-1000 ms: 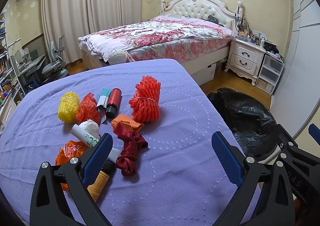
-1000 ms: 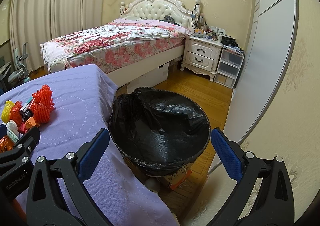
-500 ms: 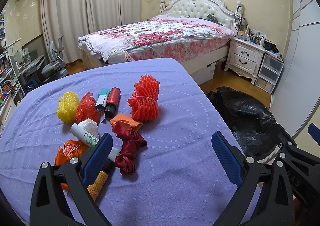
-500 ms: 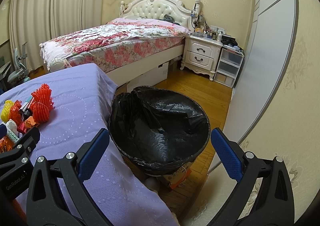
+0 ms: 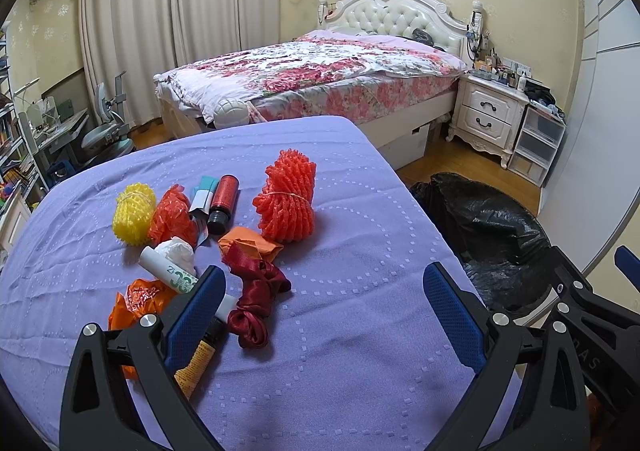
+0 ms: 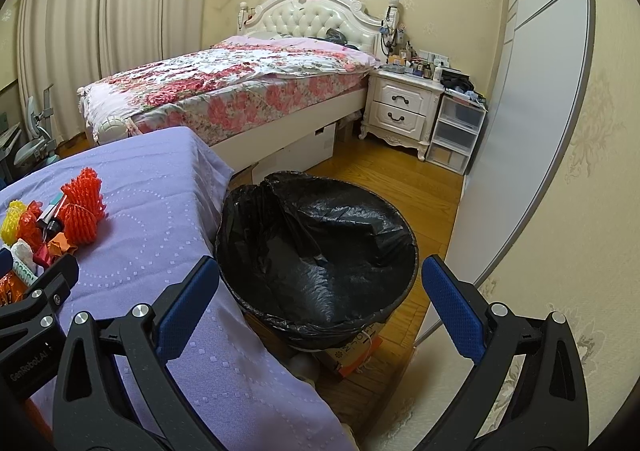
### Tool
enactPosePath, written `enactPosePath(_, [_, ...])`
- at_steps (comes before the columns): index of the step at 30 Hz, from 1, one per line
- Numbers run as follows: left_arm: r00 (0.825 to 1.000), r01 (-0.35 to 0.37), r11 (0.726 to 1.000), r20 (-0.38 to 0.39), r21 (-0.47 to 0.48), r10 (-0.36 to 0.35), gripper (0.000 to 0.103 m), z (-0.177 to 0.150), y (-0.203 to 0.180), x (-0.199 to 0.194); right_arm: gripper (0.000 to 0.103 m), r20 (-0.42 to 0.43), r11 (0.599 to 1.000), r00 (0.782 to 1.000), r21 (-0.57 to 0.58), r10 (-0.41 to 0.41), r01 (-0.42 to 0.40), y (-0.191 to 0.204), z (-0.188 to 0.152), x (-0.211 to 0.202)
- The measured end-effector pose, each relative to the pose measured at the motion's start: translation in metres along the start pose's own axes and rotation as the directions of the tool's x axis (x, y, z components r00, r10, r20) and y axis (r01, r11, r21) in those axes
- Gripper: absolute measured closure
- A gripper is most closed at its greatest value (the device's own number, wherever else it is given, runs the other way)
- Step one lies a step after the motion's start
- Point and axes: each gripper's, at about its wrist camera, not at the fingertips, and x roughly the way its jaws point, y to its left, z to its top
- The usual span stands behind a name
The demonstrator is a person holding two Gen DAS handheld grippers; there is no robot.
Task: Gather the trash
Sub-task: 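Grasp the orange plastic bag with the left gripper while the right gripper reaches toward the dark red ribbon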
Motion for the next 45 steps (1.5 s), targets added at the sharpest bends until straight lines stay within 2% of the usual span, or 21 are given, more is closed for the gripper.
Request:
enactPosePath(7, [1.0, 0.007, 1.0, 0.002, -0.006, -0.007, 0.006, -0.005, 0.007, -0.002, 0.004, 0.002, 1.0, 1.0, -0.003, 0.013, -0.013, -0.001, -0.004, -0.001])
enactPosePath(13, [1.0, -0.025, 0.999, 0.001, -0.019, 0.025, 0.006, -0.005, 0.025, -0.016, 0.004, -0.001, 0.999, 0.999, -0.012, 0.044, -0.044, 0.008, -0.005, -0.009])
enactPosePath(23, [0.99, -0.136, 0.988, -0.056, -0.074, 0.132, 0.007, -0.028, 0.1, -0.025, 0.004, -0.022, 0.988, 0.99, -0.075, 0.137, -0.139, 0.054, -0.003, -0.025])
enactPosePath(28, [0.982, -0.174, 0.982, -0.092, -0.079, 0.167, 0.007, -0.039, 0.12, -0.024, 0.004, -0.052, 0.977, 0.982, -0.109, 0.179, -0.184, 0.077, -0.007, -0.024])
enactPosePath(38, [0.979, -0.153, 0.985, -0.146, -0.08, 0.14, 0.008, -0.043, 0.132, -0.004, 0.004, -0.097, 0.965, 0.974, -0.144, 0.206, -0.218, 0.1, -0.01, -0.015])
enactPosePath(40, [0.979, -0.147, 0.986, -0.152, -0.075, 0.134, 0.013, -0.043, 0.132, -0.001, 0.004, -0.104, 0.964, 0.972, -0.147, 0.208, -0.222, 0.102, -0.011, -0.014])
enactPosePath(41, [0.98, -0.138, 0.988, -0.155, -0.074, 0.126, 0.025, -0.043, 0.133, 0.0, 0.004, -0.108, 0.963, 0.972, -0.149, 0.21, -0.224, 0.104, -0.011, -0.013])
enactPosePath(42, [0.981, -0.117, 0.99, -0.161, -0.075, 0.104, 0.032, -0.043, 0.133, 0.001, 0.005, -0.111, 0.962, 0.971, -0.151, 0.211, -0.226, 0.105, -0.012, -0.012])
enactPosePath(43, [0.982, -0.08, 0.993, -0.179, -0.088, 0.063, 0.035, -0.044, 0.134, 0.004, 0.005, -0.115, 0.962, 0.97, -0.153, 0.212, -0.229, 0.107, -0.012, -0.011])
enactPosePath(45, [0.981, -0.072, 0.992, -0.185, -0.1, 0.052, 0.036, -0.045, 0.135, 0.005, 0.005, -0.119, 0.96, 0.969, -0.156, 0.215, -0.232, 0.108, -0.013, -0.009])
